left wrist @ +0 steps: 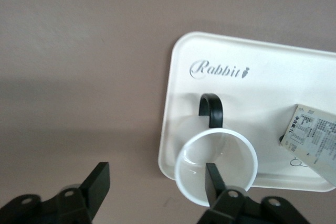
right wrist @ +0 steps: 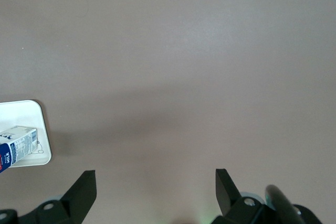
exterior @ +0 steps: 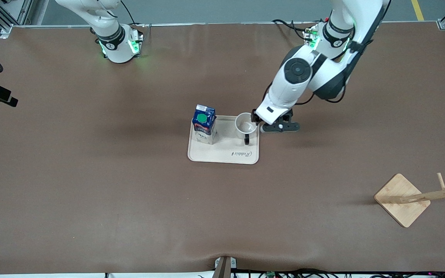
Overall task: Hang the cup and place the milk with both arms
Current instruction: 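Grasp the white mug rim with the left gripper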
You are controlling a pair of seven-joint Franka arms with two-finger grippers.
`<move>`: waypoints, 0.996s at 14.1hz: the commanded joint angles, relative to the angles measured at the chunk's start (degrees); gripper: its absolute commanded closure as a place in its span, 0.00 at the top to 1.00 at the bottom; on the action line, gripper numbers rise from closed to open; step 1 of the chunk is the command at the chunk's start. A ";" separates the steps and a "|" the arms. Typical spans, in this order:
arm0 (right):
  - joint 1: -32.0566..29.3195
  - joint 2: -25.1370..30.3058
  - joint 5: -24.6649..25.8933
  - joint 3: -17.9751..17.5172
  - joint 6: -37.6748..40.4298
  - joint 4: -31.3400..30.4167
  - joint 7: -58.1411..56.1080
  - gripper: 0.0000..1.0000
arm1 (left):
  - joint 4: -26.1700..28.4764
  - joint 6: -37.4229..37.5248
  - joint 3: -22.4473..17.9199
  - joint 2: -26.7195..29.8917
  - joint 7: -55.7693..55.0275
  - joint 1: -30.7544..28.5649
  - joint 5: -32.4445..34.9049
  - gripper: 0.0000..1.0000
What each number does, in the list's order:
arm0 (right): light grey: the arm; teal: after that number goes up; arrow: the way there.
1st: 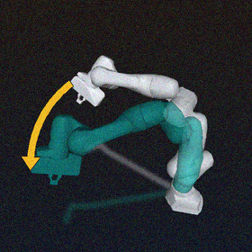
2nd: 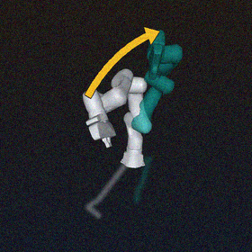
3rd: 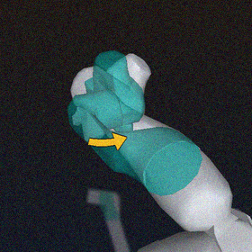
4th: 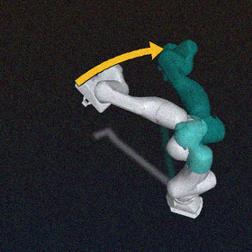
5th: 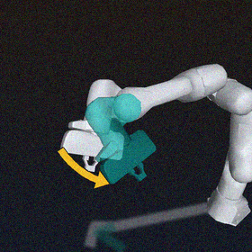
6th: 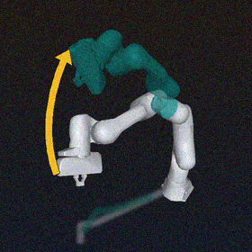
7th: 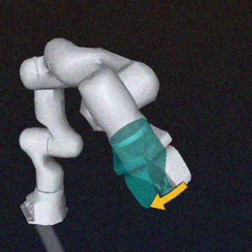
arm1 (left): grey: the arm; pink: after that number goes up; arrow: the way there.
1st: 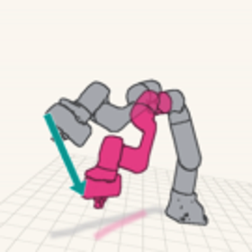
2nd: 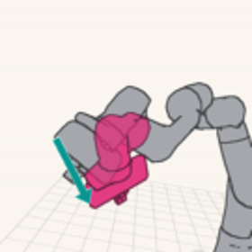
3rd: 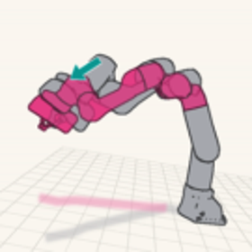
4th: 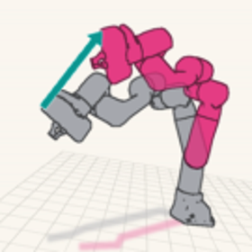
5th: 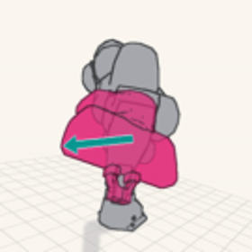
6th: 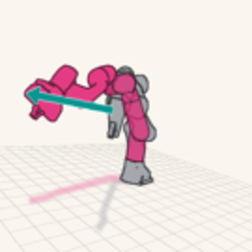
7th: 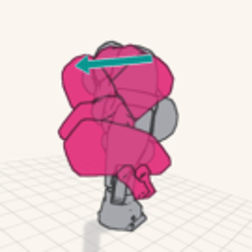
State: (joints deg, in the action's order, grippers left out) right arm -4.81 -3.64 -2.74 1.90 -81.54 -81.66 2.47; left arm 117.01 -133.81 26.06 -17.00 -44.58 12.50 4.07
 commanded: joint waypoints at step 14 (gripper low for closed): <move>-1.51 -1.89 -0.86 -0.49 -0.99 0.80 -0.10 1.00 | -2.84 -4.71 0.04 -9.28 -10.36 2.36 7.53 0.00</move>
State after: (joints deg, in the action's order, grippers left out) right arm -5.10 -4.64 -3.02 2.06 -82.46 -81.67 2.46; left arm 114.86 -138.89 26.05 -27.20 -54.29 14.95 10.15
